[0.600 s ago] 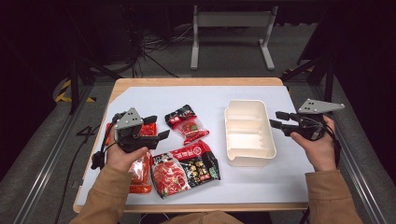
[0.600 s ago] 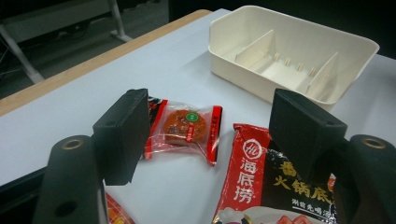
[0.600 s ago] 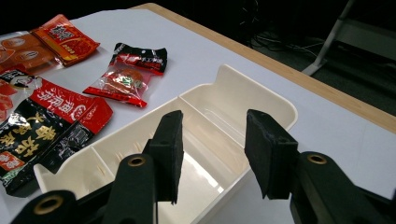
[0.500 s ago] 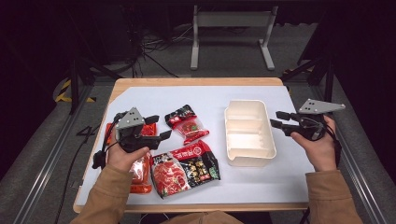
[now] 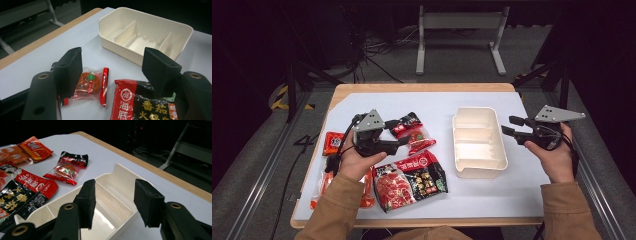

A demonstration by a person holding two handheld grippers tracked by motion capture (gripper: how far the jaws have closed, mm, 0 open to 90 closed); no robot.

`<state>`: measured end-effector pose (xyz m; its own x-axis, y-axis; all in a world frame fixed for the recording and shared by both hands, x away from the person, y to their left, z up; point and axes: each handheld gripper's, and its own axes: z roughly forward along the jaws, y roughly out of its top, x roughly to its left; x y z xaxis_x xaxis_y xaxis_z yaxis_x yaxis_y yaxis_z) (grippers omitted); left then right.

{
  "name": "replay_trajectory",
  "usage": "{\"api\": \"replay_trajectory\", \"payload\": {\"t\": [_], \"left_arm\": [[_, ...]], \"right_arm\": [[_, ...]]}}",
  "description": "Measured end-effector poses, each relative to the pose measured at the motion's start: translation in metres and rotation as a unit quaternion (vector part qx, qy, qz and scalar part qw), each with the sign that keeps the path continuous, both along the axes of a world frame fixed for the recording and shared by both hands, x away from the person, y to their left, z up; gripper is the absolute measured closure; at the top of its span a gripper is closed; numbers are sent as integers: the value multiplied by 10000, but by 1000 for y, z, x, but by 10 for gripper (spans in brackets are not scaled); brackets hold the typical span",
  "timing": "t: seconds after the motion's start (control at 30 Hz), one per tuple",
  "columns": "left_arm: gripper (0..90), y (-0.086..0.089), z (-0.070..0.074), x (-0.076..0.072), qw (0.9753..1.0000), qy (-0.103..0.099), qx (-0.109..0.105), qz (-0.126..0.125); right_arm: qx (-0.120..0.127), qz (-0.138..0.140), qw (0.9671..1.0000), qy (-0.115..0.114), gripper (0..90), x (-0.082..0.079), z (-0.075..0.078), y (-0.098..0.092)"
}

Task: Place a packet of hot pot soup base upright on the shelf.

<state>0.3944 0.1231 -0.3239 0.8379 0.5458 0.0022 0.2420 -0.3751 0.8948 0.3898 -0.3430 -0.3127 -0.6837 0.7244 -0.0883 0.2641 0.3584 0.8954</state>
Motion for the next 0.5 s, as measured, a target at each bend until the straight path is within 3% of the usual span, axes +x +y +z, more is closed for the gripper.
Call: {"api": "replay_trajectory", "payload": {"t": [0.3,0.4,0.5], "left_arm": [[311,-20,0,7,9998,59,-59,-162],[324,-26,-3,13,9991,259,-76,-315],[397,-33,-9,16,9980,370,-99,-494]], "right_arm": [[-39,-46,9999,137,472,1,0,3],[-22,-57,9999,147,472,1,0,2],[-3,-67,9999,147,472,0,1,1]]}}
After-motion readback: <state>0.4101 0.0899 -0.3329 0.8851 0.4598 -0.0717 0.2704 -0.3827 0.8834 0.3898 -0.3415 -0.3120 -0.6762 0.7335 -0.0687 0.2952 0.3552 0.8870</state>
